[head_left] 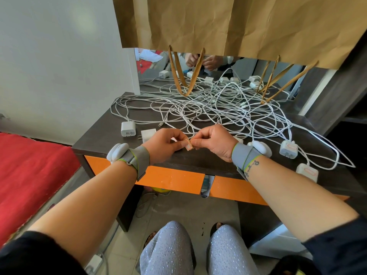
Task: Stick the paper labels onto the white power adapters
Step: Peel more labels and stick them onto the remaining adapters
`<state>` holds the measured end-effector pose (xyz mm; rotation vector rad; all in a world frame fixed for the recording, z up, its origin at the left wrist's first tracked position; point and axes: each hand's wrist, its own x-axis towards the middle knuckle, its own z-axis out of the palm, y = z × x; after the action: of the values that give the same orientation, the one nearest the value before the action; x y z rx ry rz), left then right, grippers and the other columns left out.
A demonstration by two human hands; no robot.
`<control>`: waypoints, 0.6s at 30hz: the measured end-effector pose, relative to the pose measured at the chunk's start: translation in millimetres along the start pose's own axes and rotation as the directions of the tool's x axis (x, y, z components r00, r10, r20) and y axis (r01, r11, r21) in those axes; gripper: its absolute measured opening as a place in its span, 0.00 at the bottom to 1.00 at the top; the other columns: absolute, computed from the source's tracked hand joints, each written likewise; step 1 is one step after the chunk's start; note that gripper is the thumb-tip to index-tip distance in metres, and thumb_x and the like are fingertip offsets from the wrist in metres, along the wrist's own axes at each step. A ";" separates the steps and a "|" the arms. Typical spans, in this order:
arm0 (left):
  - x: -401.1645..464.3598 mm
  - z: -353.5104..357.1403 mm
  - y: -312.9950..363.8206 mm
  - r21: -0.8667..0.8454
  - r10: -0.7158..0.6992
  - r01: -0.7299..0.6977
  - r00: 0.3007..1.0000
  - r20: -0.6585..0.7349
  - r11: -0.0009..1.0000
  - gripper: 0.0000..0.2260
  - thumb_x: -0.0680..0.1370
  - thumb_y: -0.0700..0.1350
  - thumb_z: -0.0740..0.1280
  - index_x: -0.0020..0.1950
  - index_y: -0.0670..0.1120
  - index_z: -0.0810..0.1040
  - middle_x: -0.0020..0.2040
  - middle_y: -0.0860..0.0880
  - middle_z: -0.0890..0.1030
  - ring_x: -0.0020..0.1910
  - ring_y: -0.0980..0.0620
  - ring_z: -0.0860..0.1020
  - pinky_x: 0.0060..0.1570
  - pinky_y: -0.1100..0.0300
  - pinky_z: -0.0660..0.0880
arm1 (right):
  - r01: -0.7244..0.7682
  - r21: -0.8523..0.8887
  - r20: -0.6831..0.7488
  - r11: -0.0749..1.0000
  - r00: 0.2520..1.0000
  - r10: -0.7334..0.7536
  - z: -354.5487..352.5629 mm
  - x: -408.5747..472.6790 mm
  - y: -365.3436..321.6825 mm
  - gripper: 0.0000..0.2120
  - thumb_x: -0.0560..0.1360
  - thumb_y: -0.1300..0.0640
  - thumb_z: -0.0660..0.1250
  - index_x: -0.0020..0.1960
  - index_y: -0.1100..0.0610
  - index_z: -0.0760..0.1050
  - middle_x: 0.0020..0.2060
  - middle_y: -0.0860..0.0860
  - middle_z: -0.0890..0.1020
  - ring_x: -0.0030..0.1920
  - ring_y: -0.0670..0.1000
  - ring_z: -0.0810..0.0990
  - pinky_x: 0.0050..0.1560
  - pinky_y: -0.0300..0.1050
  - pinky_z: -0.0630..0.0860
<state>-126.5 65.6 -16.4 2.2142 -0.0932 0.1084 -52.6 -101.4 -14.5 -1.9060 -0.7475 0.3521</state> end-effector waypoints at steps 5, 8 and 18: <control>1.9 -1.7 -1.5 0.050 0.015 -0.015 1.000 0.006 0.999 0.03 0.76 0.43 0.66 0.44 0.46 0.79 0.40 0.49 0.78 0.33 0.51 0.70 0.36 0.59 0.70 | -0.025 -0.009 -0.004 1.000 1.000 0.025 -0.2 2.7 -0.3 0.04 0.71 0.62 0.70 0.39 0.62 0.81 0.28 0.46 0.81 0.28 0.41 0.77 0.36 0.31 0.74; 3.3 -2.9 -0.7 0.087 0.039 -0.039 0.999 0.011 0.995 0.04 0.76 0.43 0.67 0.41 0.49 0.78 0.39 0.51 0.77 0.29 0.54 0.67 0.34 0.61 0.68 | -0.042 -0.023 -0.014 0.999 0.999 0.041 1.3 4.4 -1.5 0.05 0.71 0.60 0.71 0.39 0.62 0.80 0.29 0.49 0.81 0.28 0.40 0.76 0.35 0.30 0.73; 3.5 -7.1 2.6 0.167 0.064 -0.066 0.998 0.015 0.984 0.04 0.75 0.46 0.68 0.40 0.52 0.78 0.33 0.58 0.74 0.24 0.62 0.69 0.26 0.73 0.65 | -0.028 -0.099 -0.005 0.995 1.000 0.028 0.6 5.4 -6.4 0.05 0.70 0.57 0.71 0.36 0.57 0.81 0.27 0.45 0.80 0.27 0.39 0.76 0.34 0.28 0.73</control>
<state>-123.7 69.7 -9.7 2.3798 -0.1673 0.1466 -50.9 -95.6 -8.6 -2.0112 -0.7486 0.3347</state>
